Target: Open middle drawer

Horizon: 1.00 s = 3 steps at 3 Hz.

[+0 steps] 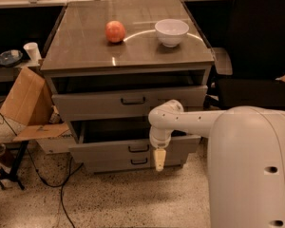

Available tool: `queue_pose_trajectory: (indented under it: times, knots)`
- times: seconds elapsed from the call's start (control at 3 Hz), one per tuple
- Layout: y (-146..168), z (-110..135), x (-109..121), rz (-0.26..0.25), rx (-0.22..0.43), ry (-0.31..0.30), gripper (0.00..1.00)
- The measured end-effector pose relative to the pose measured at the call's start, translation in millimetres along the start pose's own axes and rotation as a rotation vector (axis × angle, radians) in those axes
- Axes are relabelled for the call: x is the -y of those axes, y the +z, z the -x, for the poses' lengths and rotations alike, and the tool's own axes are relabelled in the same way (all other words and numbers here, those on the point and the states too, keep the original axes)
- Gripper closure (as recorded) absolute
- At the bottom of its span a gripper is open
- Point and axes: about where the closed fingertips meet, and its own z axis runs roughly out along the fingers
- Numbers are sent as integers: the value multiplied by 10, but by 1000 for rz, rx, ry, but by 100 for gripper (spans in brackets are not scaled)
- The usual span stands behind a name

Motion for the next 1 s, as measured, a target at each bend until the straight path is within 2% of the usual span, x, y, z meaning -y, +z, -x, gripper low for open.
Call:
queue_pose_trajectory:
  times: [0.33, 0.67, 1.0]
  knots:
    - [33, -313, -125, 3, -18, 20, 0]
    - [53, -562, -263, 10, -27, 25, 19]
    - [16, -745, -370, 15, -37, 27, 42]
